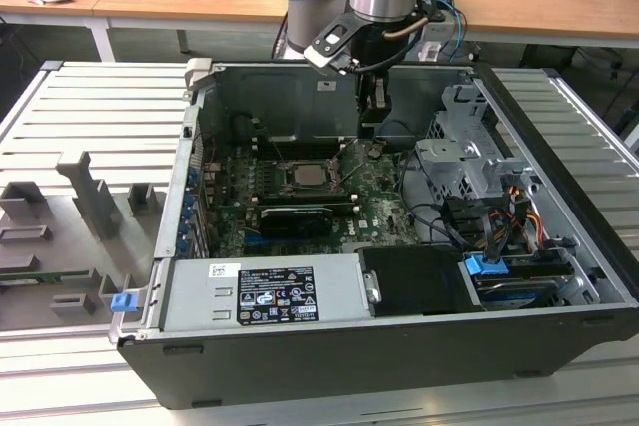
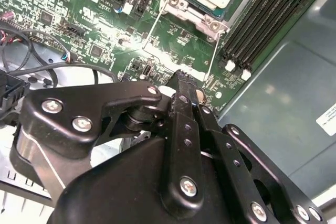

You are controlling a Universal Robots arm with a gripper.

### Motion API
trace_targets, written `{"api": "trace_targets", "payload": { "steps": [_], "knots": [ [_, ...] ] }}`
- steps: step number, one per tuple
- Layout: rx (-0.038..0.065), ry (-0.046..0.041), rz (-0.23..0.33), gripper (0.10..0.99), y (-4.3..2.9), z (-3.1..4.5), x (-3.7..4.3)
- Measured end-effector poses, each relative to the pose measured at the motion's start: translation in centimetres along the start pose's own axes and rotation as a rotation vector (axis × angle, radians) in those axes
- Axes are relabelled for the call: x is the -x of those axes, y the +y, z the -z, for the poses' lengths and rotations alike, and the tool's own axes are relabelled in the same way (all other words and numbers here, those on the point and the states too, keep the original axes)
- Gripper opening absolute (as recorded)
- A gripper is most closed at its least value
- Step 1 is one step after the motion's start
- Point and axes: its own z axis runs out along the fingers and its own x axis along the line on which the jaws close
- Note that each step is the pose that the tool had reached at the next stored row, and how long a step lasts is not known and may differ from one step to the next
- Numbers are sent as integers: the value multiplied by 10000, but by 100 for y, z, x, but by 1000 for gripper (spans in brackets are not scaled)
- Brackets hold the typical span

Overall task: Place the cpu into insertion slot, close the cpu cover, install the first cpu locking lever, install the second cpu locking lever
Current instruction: 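Close the cpu cover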

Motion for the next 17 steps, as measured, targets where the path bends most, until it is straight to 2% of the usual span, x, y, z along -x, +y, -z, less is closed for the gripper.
{"api": "trace_targets", "payload": {
  "steps": [3, 9, 14, 17],
  "knots": [
    [1, 2, 44, 106, 62, -31, -3],
    [23, 1, 76, 106, 77, -66, 6],
    [24, -14, 76, 106, 142, -135, 5],
    [23, -15, 74, 106, 143, -188, 6]
  ]
}}
